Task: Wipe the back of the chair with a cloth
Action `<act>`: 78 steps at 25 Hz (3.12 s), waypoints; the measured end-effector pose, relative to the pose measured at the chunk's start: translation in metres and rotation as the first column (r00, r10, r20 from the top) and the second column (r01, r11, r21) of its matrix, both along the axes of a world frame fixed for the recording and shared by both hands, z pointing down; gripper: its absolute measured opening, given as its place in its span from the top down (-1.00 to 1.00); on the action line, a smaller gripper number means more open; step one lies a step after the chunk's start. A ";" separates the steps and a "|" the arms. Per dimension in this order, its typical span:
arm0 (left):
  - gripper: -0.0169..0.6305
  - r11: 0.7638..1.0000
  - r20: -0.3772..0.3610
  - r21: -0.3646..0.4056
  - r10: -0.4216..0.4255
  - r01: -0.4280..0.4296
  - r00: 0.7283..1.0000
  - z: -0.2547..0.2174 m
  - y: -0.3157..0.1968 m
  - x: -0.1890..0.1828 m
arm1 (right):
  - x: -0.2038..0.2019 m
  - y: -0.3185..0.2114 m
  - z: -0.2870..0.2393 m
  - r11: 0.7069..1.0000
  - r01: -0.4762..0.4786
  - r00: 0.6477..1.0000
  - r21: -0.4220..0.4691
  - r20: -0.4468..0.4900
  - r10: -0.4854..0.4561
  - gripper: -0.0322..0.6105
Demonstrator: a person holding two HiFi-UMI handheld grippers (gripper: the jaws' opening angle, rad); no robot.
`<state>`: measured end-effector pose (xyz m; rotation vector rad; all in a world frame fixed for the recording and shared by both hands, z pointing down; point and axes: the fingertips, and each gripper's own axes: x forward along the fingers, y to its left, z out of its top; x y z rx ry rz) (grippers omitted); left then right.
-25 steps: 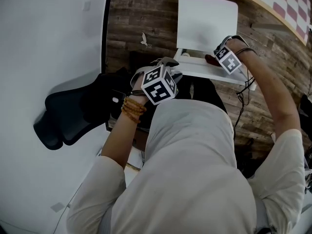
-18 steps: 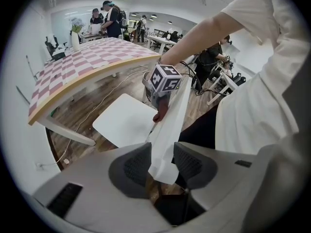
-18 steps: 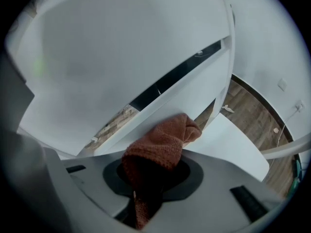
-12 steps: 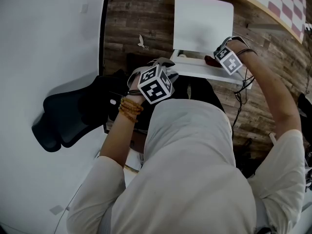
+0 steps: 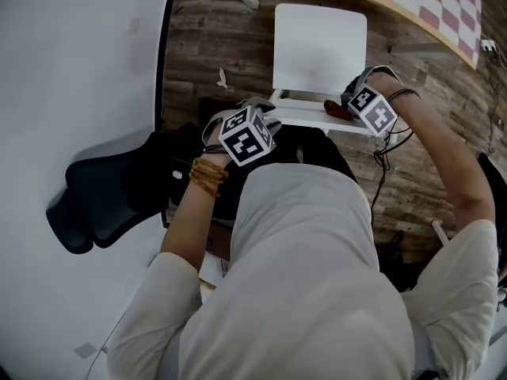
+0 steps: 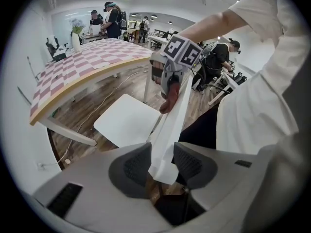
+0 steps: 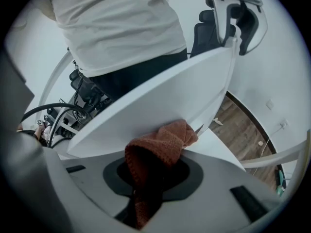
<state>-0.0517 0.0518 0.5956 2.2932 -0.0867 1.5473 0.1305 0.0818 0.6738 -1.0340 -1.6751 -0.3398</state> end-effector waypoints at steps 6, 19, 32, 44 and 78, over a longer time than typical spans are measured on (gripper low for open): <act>0.40 1.000 0.000 0.005 -0.016 0.016 1.000 0.000 0.001 -0.001 | 0.003 0.002 -0.033 0.999 0.017 0.999 0.034 0.032 -0.018 0.64; 0.40 1.000 0.014 0.012 -0.018 0.018 1.000 -0.003 0.000 0.000 | 0.020 0.004 -0.034 0.998 0.029 0.999 0.053 0.018 -0.030 0.64; 0.40 1.000 0.032 -0.003 -0.028 0.028 0.999 -0.002 -0.002 0.001 | 0.043 0.000 0.050 0.998 0.063 0.991 -0.022 -0.115 -0.065 0.64; 0.40 0.999 0.042 -0.013 -0.045 0.046 0.998 -0.001 -0.002 0.000 | 0.069 0.001 0.097 0.996 0.068 0.977 -0.053 -0.200 -0.078 0.64; 0.40 0.997 0.081 0.070 -0.022 0.016 0.997 -0.004 0.007 -0.002 | 0.036 -0.016 -0.085 0.898 -0.431 0.895 -0.092 0.084 0.438 0.64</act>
